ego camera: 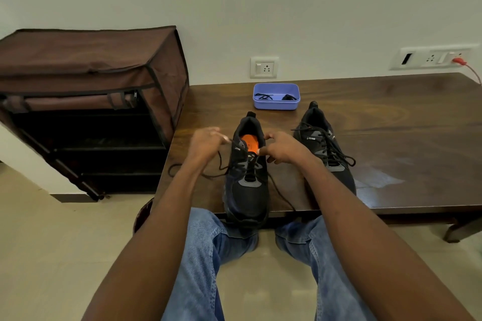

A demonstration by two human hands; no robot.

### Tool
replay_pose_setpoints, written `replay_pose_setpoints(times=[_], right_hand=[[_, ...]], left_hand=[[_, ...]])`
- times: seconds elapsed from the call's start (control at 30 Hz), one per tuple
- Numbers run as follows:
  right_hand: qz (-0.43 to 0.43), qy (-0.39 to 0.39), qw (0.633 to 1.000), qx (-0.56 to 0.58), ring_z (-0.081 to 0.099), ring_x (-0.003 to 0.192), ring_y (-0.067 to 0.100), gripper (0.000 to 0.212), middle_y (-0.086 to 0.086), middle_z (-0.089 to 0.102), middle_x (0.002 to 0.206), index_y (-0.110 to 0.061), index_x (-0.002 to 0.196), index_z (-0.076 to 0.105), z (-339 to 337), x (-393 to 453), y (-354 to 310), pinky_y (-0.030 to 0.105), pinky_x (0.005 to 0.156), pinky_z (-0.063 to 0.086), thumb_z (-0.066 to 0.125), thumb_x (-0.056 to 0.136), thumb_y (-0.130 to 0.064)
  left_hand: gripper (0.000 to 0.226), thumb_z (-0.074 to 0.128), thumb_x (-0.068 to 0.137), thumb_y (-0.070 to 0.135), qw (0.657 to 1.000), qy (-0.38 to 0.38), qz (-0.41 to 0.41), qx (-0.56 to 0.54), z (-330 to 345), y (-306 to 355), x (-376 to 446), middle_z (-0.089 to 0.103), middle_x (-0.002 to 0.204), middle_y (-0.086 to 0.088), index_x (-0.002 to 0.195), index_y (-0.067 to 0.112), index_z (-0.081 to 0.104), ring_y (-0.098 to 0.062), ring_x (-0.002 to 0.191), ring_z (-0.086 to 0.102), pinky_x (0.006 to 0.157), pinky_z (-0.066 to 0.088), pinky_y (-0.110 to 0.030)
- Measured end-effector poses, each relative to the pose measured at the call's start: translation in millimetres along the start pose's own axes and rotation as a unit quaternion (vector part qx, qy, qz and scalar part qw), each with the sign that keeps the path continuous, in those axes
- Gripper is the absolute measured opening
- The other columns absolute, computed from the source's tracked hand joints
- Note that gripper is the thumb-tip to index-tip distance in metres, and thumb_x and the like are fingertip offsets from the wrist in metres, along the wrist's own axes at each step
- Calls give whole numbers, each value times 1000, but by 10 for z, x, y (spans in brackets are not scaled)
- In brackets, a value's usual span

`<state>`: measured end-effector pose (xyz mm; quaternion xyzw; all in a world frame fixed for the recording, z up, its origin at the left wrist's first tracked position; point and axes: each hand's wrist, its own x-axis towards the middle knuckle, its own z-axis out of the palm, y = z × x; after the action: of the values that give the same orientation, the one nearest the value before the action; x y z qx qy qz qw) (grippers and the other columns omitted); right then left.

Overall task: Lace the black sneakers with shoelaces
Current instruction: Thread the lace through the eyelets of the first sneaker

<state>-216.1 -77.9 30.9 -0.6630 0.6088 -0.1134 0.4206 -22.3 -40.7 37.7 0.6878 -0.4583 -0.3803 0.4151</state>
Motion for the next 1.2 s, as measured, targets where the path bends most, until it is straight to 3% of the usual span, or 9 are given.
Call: replay_pose_setpoints(times=[0.1, 0.2, 0.4, 0.53, 0.67, 0.87, 0.97, 1.1, 1.2], right_hand=[[5, -2, 1000, 4, 70, 95, 25, 41, 10, 68, 109, -16, 128, 54, -6, -3, 9, 42, 86, 59, 69, 90, -21], [4, -4, 1000, -1, 70, 96, 26, 42, 10, 68, 108, -16, 129, 54, 5, -1, -20, 42, 86, 59, 69, 90, -21], [5, -6, 1000, 0, 69, 97, 24, 39, 8, 68, 109, -17, 127, 53, 8, -19, -19, 41, 87, 59, 67, 91, -24], [-9, 0, 1000, 1, 68, 99, 27, 28, 9, 68, 107, -19, 115, 54, 27, -49, -19, 41, 84, 58, 68, 91, -27], [-15, 5, 1000, -4, 68, 99, 28, 28, 11, 69, 106, -17, 116, 57, 38, -70, -24, 41, 82, 57, 67, 91, -26], [-8, 1, 1000, -4, 69, 96, 27, 34, 11, 69, 105, -15, 122, 56, 22, -56, -36, 44, 84, 60, 67, 91, -23], [-2, 2, 1000, 7, 69, 93, 26, 35, 11, 69, 104, -11, 123, 57, 3, -62, -23, 43, 84, 59, 67, 90, -21], [-5, 9, 1000, 10, 65, 87, 25, 36, 10, 65, 98, -8, 122, 57, 28, -64, -28, 42, 82, 57, 67, 90, -20], [-8, 13, 1000, 0, 62, 82, 23, 34, 9, 64, 93, -9, 120, 58, 29, -53, -32, 44, 82, 58, 67, 90, -21]], left_hand=[[3, 64, 88, 9, 974, 200, -92, -59, -169, -42, 3, 59, 80, -1, 86, 7, 66, -21, 82, 57, 74, 47, -32], [15, 59, 89, 10, 965, 237, -105, 30, -214, -103, -32, 64, 90, -10, 75, 9, 56, -25, 86, 58, 76, 48, -33], [37, 68, 89, 17, 975, 11, 76, 210, 21, -102, -21, 36, 151, -11, 126, 17, 65, -26, 140, 33, 115, 29, -39], [29, 68, 92, 20, 928, -168, 168, 288, 240, -80, -41, 29, 157, -8, 121, 20, 71, -27, 144, 27, 118, 25, -40], [12, 69, 91, 17, 925, -188, 156, 292, 286, -145, 15, 37, 155, -9, 99, 15, 77, -27, 137, 40, 112, 37, -43], [20, 64, 88, -3, 998, -65, 25, 5, 173, -61, 34, 61, 126, -7, 73, 11, 67, -21, 110, 62, 91, 56, -41], [11, 59, 89, -5, 974, 100, -102, -177, 6, -110, 154, 69, 108, -18, 87, 3, 67, -22, 85, 70, 68, 61, -33], [22, 55, 90, 7, 964, 227, -132, -48, -98, -144, 61, 64, 92, -10, 106, -4, 66, -24, 82, 64, 75, 53, -34], [28, 60, 88, 5, 973, 208, -27, 96, -65, -132, 17, 42, 140, -12, 116, 9, 63, -28, 114, 57, 93, 50, -34]])
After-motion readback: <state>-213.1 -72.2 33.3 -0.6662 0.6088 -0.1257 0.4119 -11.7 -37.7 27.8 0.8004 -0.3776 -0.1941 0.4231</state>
